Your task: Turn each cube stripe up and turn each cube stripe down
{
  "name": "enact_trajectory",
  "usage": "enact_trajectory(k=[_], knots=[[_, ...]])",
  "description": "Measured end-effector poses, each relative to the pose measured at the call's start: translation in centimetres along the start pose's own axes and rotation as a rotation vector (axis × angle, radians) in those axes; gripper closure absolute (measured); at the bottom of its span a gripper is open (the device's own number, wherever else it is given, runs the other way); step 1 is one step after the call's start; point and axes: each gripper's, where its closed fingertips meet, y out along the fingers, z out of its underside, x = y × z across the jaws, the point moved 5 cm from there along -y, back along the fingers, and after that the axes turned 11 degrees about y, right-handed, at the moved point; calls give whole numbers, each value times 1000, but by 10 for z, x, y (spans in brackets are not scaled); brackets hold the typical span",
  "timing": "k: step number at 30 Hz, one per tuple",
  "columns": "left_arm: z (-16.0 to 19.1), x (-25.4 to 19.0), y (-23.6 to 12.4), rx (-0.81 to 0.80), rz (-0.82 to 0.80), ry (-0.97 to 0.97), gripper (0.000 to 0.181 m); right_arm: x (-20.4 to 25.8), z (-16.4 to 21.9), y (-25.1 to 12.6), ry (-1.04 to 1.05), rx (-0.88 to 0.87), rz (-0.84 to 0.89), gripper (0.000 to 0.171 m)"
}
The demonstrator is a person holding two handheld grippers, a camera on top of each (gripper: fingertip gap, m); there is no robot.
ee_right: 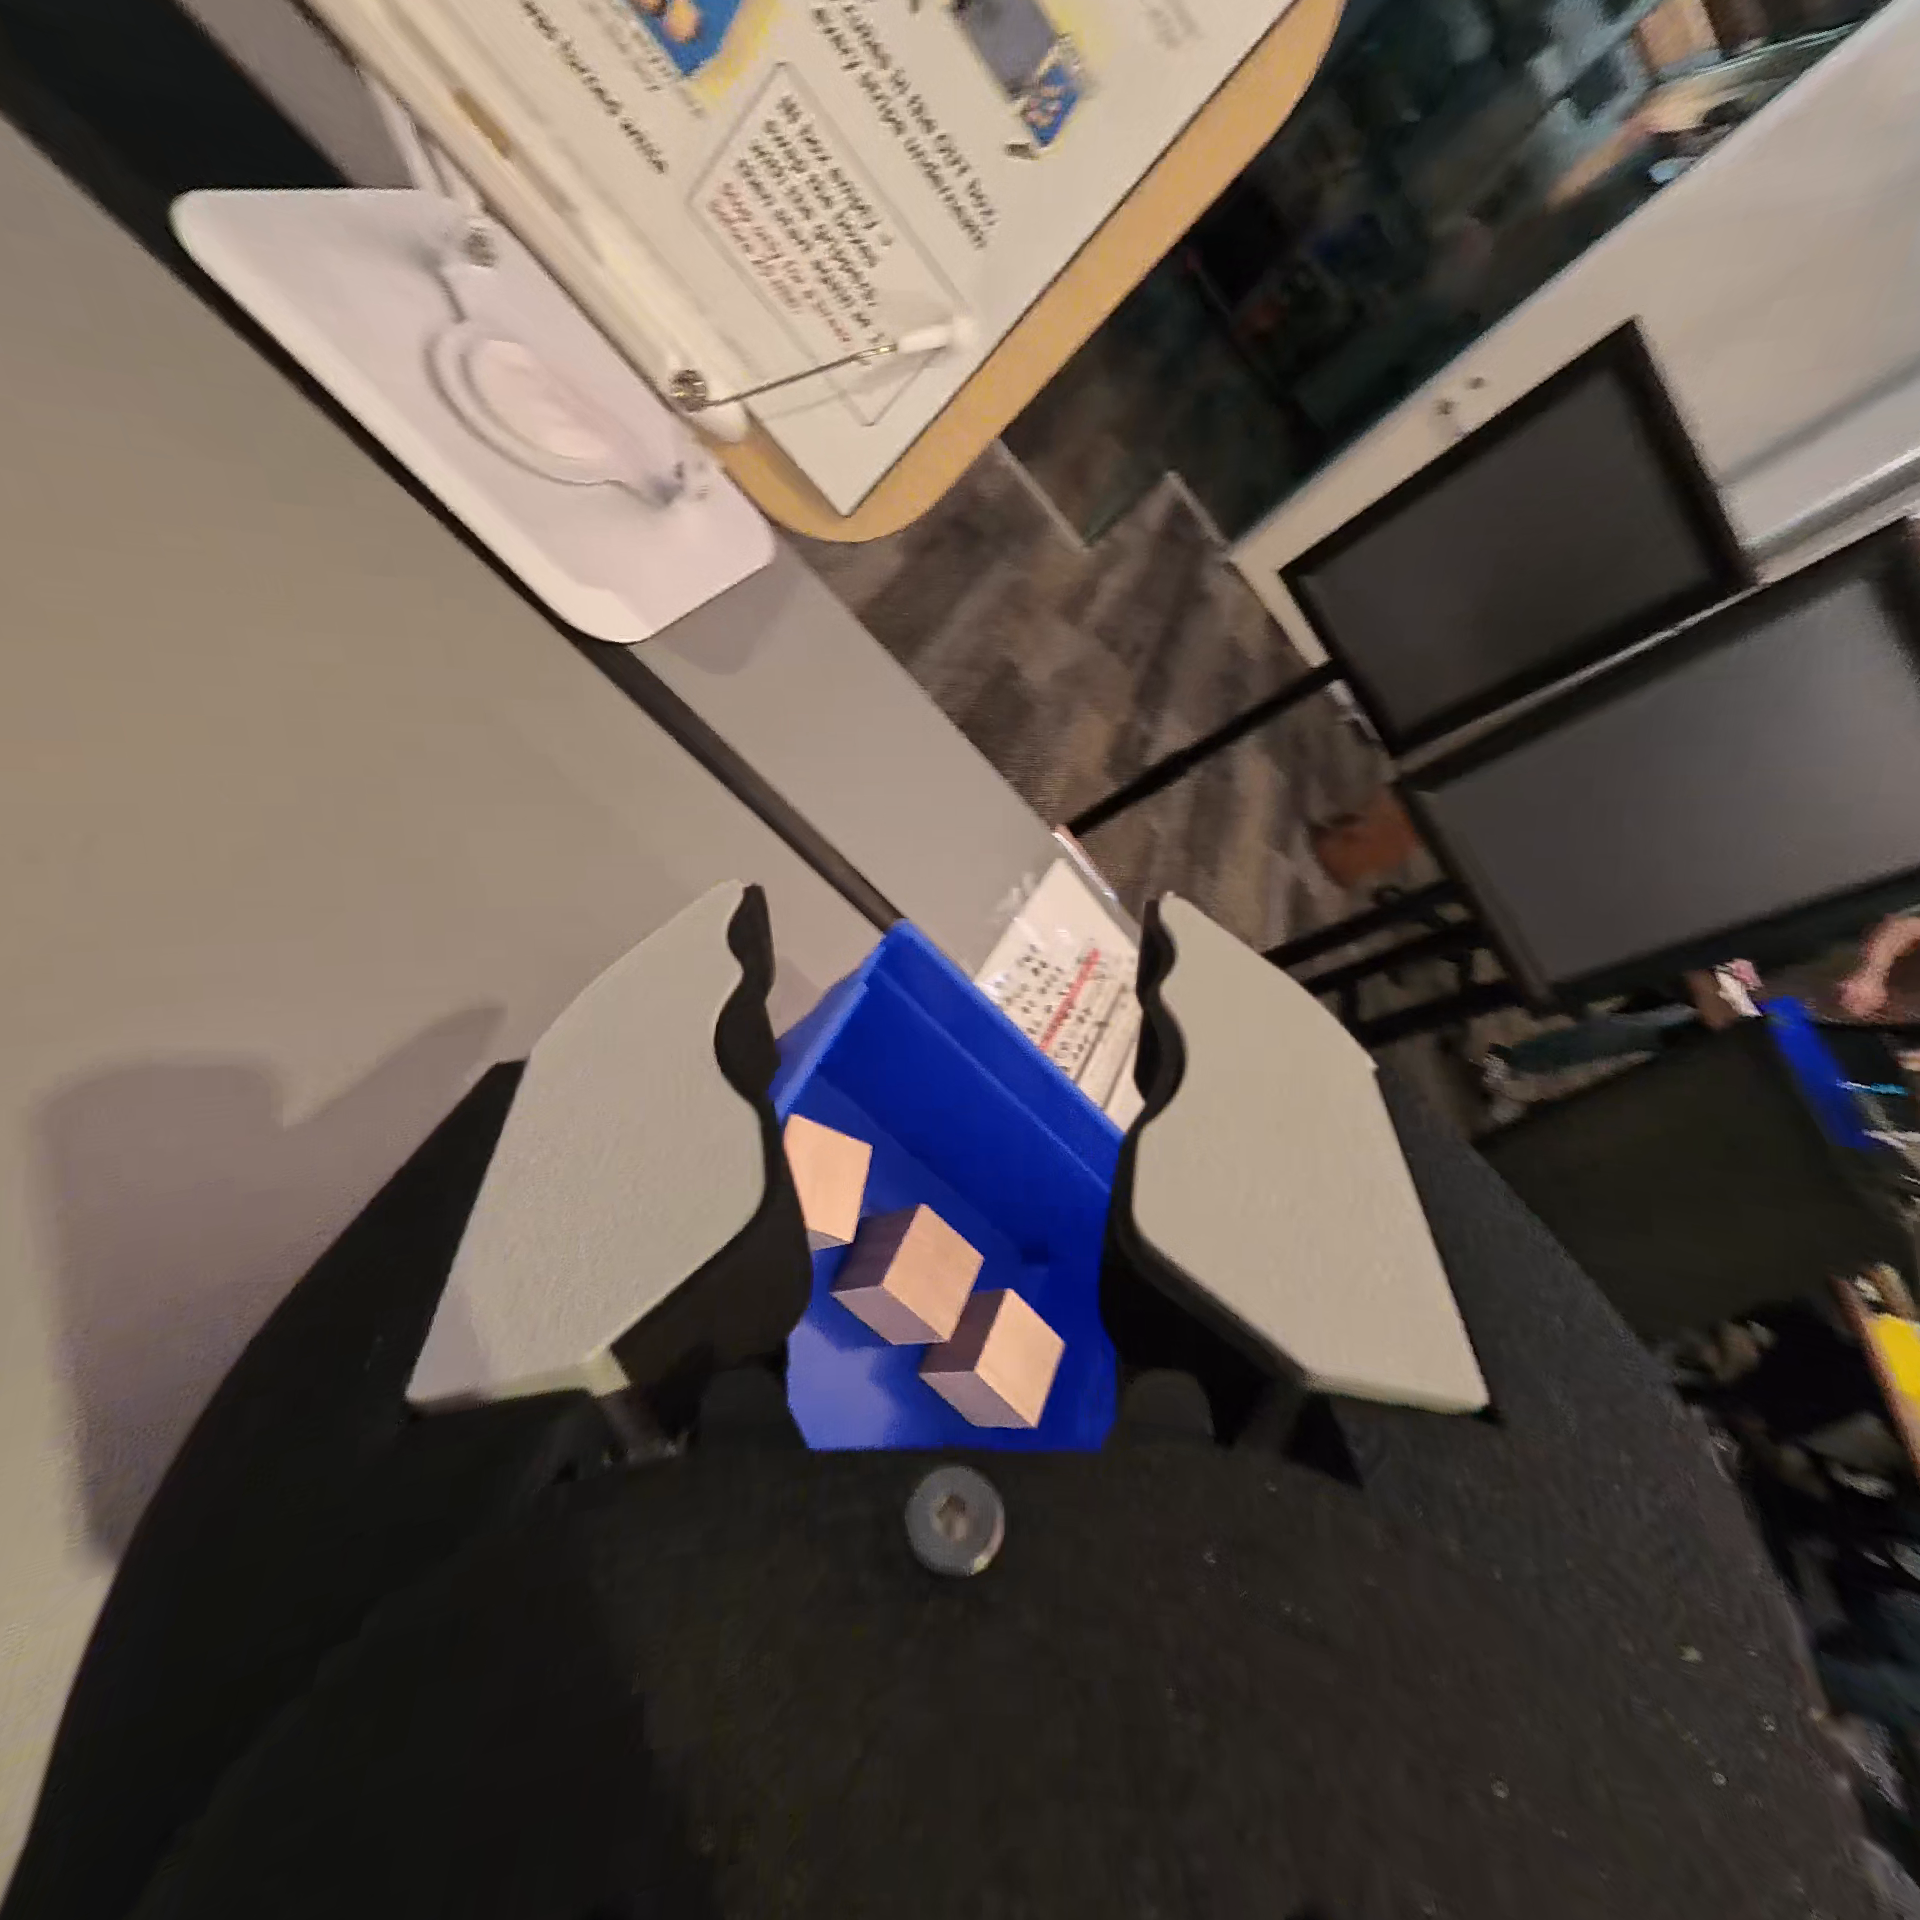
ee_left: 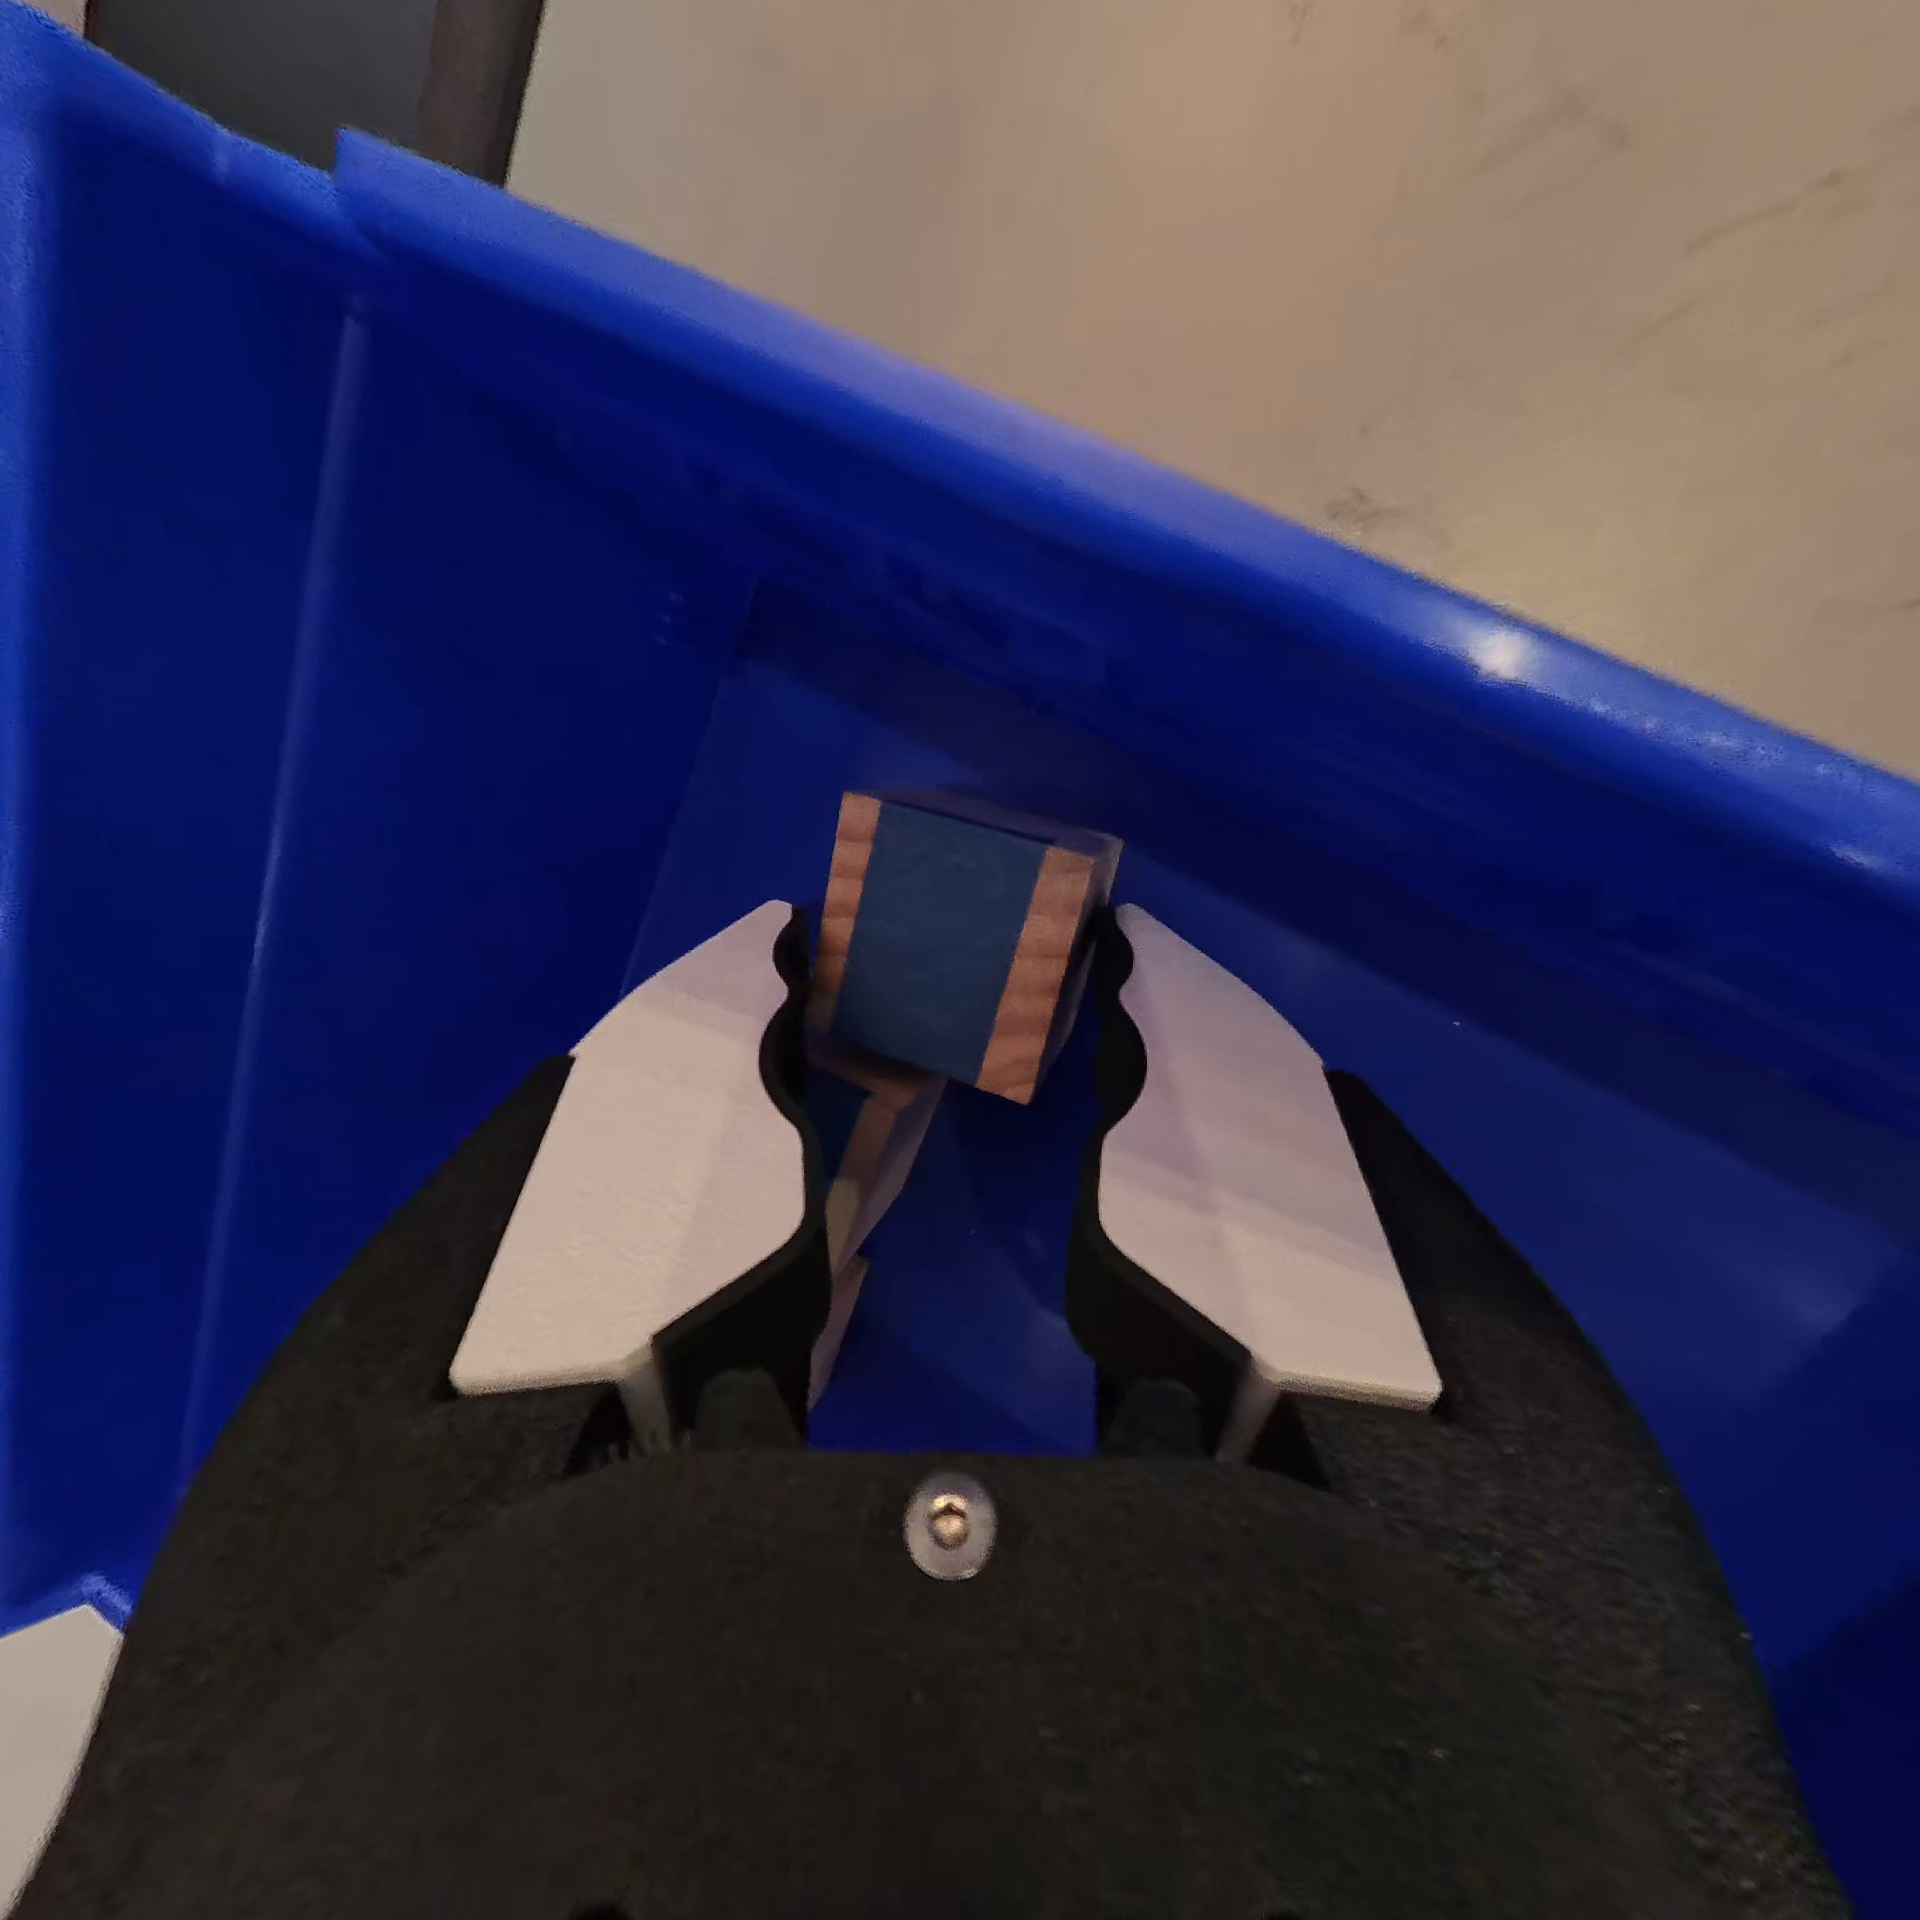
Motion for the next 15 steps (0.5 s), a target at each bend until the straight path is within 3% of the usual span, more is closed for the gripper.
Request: enact_trajectory(k=[8, 15], knots=[[3, 3, -2, 119, 51, -111, 131, 1, -2, -4, -11, 9, 45, 104], [-2, 10, -25, 92, -20, -146, 132, 2, 0, -2, -19, 25, 43, 104]])
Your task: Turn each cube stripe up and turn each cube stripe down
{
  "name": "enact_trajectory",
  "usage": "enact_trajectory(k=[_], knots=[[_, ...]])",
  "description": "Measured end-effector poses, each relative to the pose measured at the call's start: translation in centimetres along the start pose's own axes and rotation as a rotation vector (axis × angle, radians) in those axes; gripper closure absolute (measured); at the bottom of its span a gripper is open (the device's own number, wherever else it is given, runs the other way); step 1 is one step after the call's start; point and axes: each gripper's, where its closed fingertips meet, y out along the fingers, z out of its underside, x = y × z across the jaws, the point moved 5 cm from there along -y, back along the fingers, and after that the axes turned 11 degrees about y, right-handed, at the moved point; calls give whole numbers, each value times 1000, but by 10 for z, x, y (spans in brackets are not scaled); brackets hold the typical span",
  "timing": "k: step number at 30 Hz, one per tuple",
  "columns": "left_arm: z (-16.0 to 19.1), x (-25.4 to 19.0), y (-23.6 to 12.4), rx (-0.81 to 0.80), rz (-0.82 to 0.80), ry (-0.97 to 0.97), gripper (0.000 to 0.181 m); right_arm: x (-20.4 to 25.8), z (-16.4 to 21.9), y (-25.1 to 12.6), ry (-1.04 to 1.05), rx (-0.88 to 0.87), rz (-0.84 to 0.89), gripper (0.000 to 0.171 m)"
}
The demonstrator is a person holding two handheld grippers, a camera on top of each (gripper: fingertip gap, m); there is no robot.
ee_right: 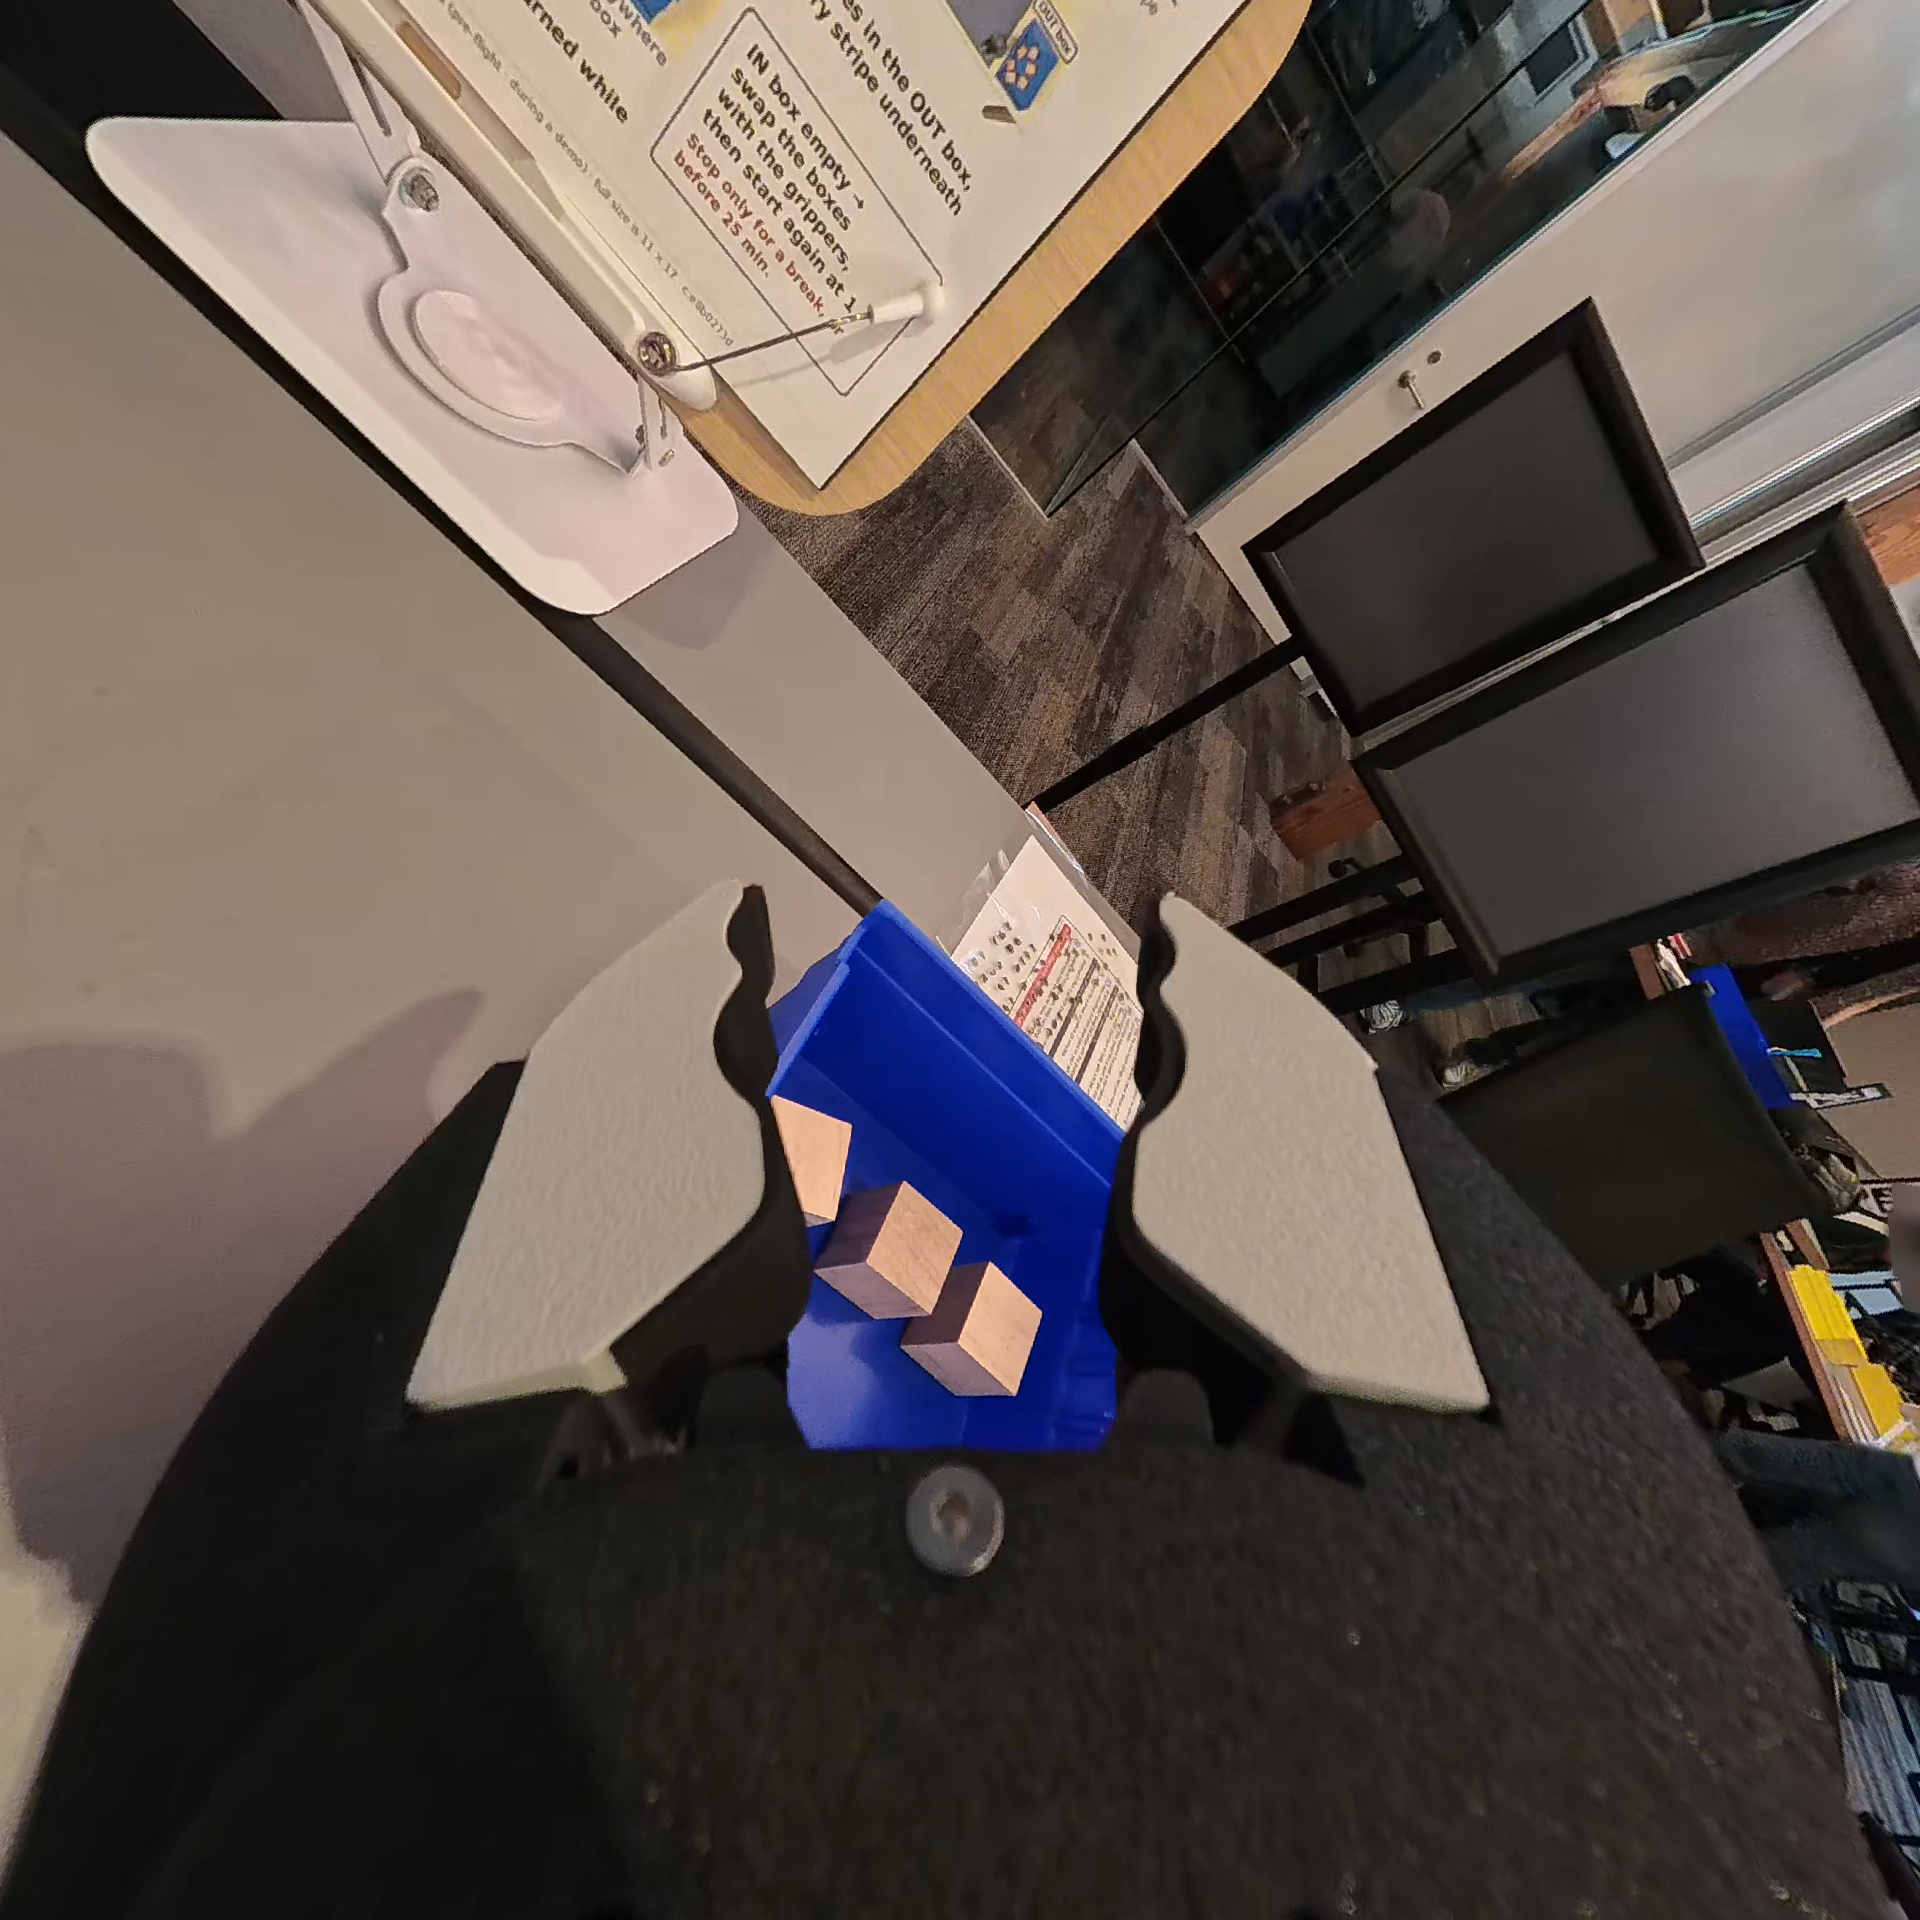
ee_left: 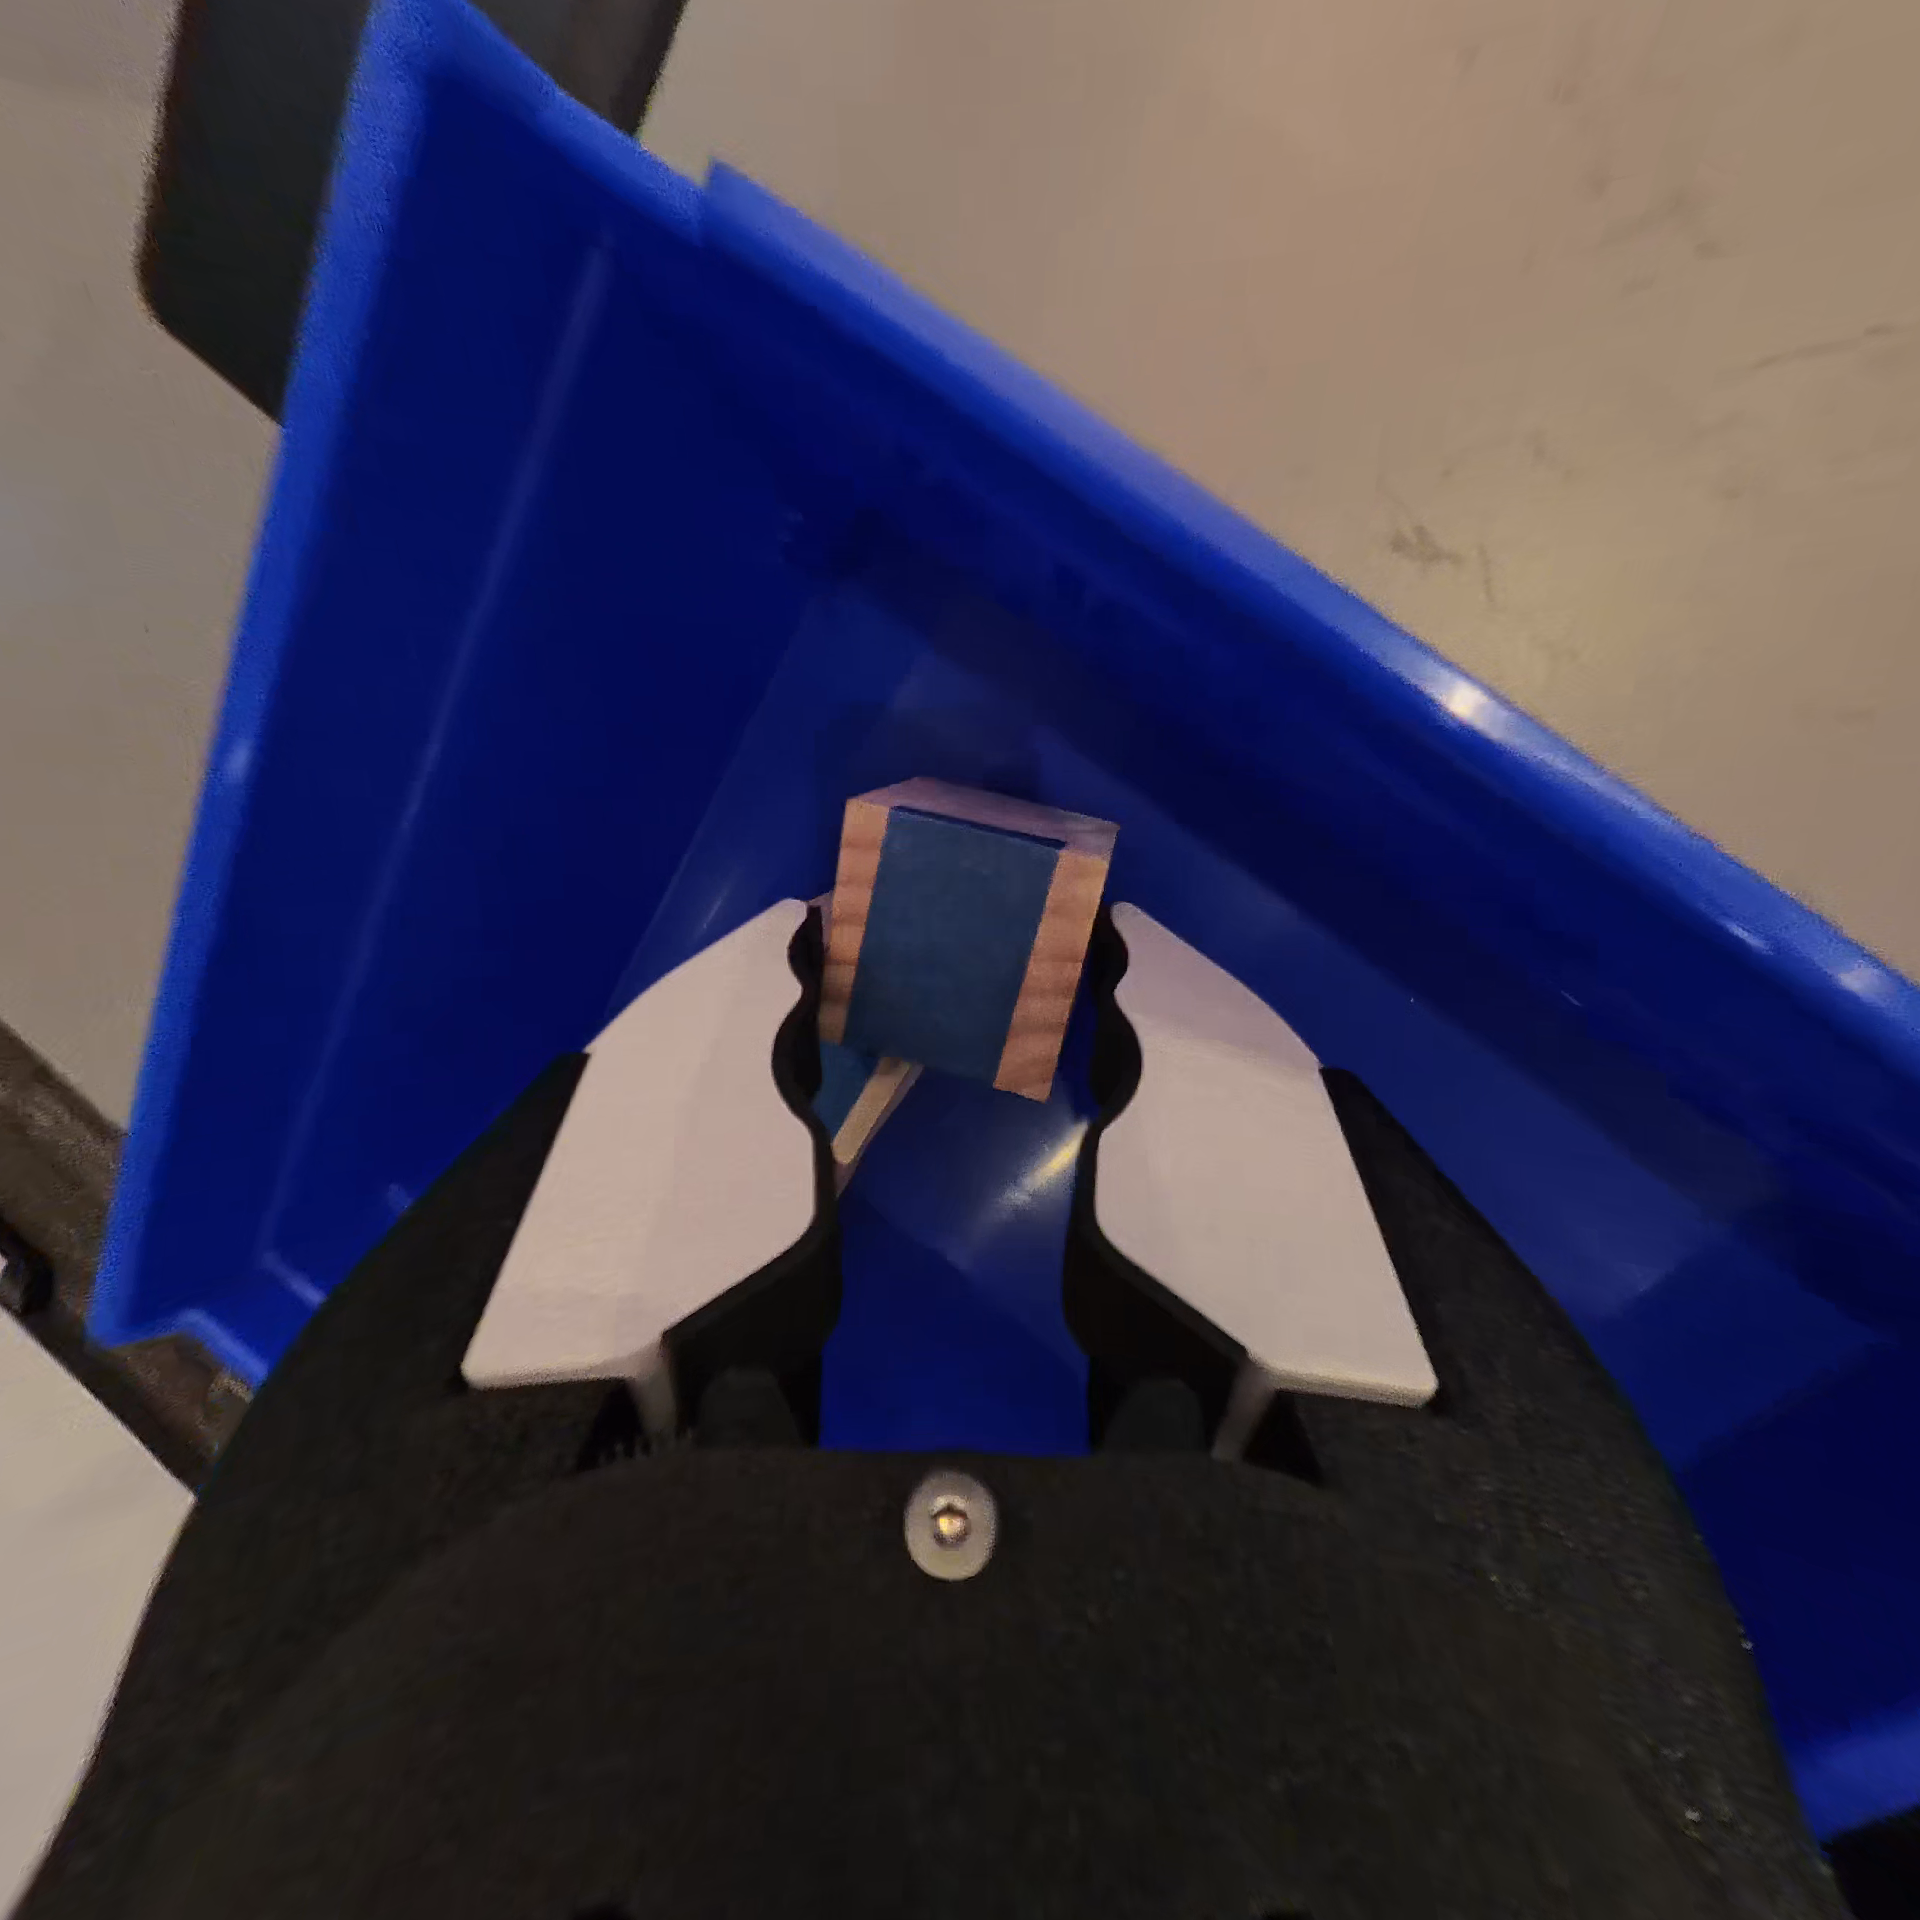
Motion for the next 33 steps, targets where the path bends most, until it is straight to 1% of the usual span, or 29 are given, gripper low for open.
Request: enact_trajectory(k=[3, 7, 10, 12, 15, 18, 20, 23, 26, 28, 31, 33], knots=[[-4, 3, -20, -32, -51, -1, 133, 0, 1, 1, -2, 6, -4, 103], [-7, 11, -56, -79, -181, -16, 133, 0, 3, 3, -2, 19, -7, 103], [-19, 12, -91, -221, -258, -40, 133, 3, 3, 4, -12, 22, -13, 103], [-34, 5, -113, -366, -241, -44, 133, 6, 2, 4, -20, 17, -23, 103], [-63, -16, -143, -615, -126, -12, 133, 14, -3, 3, -53, -21, -47, 103], [-92, -36, -161, -787, 4, -15, 133, 27, -11, -1, -82, -80, -100, 103], [-111, -46, -167, -883, 107, -59, 133, 39, -20, -7, -116, -168, -151, 103], [-136, -63, -170, -1009, 327, -123, 134, 68, -38, -23, -162, -349, -285, 102], [-154, -83, -167, -1060, 491, -103, 134, 99, -51, -43, -212, -524, -402, 104], [-164, -94, -166, -1070, 584, -117, 134, 118, -56, -52, -249, -599, -450, 104], [-178, -108, -167, -1104, 738, -189, 134, 144, -60, -62, -271, -687, -481, 99], [-186, -117, -167, -1115, 836, -225, 134, 157, -62, -67, -285, -735, -466, 96]])
